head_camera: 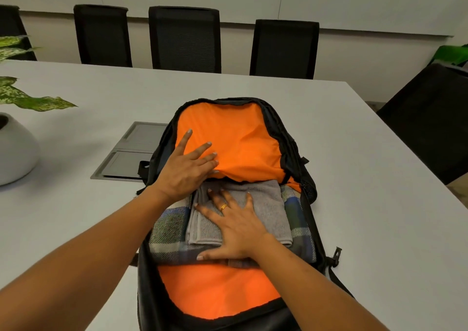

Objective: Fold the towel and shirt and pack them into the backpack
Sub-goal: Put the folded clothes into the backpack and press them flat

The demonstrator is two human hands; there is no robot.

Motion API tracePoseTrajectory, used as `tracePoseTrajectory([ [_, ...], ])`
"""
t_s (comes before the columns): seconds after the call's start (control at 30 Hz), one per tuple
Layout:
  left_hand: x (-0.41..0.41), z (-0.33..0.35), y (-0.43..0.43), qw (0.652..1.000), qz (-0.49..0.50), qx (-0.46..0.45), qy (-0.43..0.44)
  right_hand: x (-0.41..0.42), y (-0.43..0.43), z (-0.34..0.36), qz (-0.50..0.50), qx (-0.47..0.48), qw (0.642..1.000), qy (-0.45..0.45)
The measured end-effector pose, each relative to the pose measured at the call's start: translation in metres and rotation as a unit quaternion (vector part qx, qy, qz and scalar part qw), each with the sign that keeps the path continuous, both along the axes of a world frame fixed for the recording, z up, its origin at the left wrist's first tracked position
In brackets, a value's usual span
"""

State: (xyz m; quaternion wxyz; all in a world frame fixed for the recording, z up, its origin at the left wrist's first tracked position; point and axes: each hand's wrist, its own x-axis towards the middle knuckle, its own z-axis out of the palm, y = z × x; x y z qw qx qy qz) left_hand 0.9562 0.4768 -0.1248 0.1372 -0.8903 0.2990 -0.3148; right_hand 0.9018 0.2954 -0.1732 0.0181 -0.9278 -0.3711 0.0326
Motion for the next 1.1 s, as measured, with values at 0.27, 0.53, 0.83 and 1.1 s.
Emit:
tracePoseTrajectory([
  [0.27,-0.001,-0.007,0.004,1.0,-0.005,0.013,0.017,0.01,0.004,0.002,-0.013,0.014,0.999,-0.032],
  [0.53,-0.025,-0.033,-0.028,0.984,0.095,-0.066,0.133,-0.024,-0.055,-0.018,-0.099,0.142,0.973,-0.153],
  [0.83,-0.006,-0.011,-0.105,0.966,0.132,-0.026,0.219,-0.051,-0.073,-0.035,-0.213,0.145,0.961,-0.099],
  [1.1,-0.007,-0.022,-0.111,0.978,0.132,-0.089,0.134,-0.049,-0.075,-0.037,-0.212,0.131,0.963,-0.105],
])
